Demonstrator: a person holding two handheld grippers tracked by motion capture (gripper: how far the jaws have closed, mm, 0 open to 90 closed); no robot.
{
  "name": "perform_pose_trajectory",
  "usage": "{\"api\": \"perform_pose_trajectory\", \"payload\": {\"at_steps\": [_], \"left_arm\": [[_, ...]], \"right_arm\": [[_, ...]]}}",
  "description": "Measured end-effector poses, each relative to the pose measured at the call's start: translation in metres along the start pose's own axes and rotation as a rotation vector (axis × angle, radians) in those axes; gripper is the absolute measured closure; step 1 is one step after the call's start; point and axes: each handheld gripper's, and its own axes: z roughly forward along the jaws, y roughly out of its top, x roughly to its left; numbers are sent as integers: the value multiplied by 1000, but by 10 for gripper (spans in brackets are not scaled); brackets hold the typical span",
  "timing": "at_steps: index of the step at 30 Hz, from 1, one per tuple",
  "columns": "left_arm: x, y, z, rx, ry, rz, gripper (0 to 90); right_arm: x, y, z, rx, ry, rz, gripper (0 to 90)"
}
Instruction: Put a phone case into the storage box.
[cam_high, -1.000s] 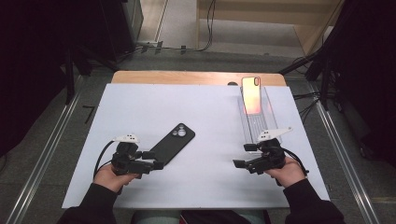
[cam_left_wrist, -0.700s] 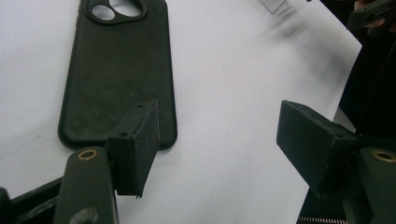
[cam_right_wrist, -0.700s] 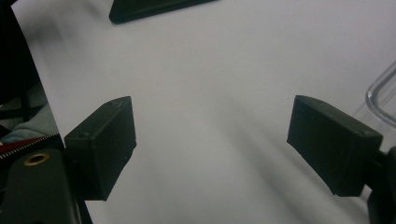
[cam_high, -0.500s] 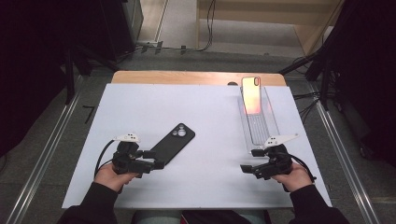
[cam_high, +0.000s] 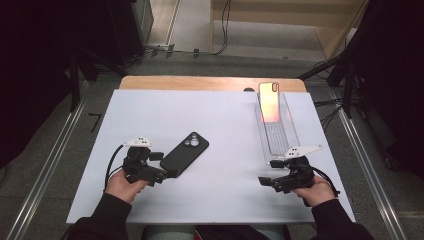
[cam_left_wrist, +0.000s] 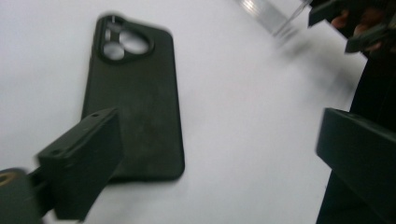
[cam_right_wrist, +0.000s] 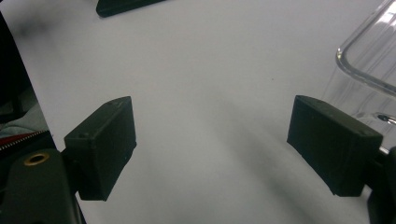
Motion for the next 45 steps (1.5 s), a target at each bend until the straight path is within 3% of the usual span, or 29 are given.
{"api": "perform_pose_trajectory", "payload": {"at_steps": [5, 6, 9, 14, 18, 29, 35, 39, 45], "left_arm": [[2, 6, 5, 25, -7, 14, 0], [2, 8, 11, 58, -2, 18, 0], [1, 9, 19, 87, 18, 29, 50], [0, 14, 24, 77, 20, 33, 50], [4, 20, 30, 77, 55, 47, 50], [12, 34, 48, 80, 91, 56, 49], [14, 39, 55, 78, 93, 58, 51], [16, 43, 62, 70, 115, 39, 87], [18, 48, 68, 57, 132, 45, 128]], "right_arm": [[-2, -2, -1, 3, -1, 14, 136], [-2, -2, -2, 4, -2, 15, 136], [-3, -1, -1, -1, -2, 17, 137], [-2, -1, 0, 4, -1, 10, 136], [-1, -2, -2, 3, -4, 14, 136], [0, -1, -1, 1, 3, 7, 137], [1, -1, -1, 0, 5, 5, 136], [1, -1, -1, 0, 4, 5, 136], [2, -1, -1, 0, 4, 4, 137]]}}
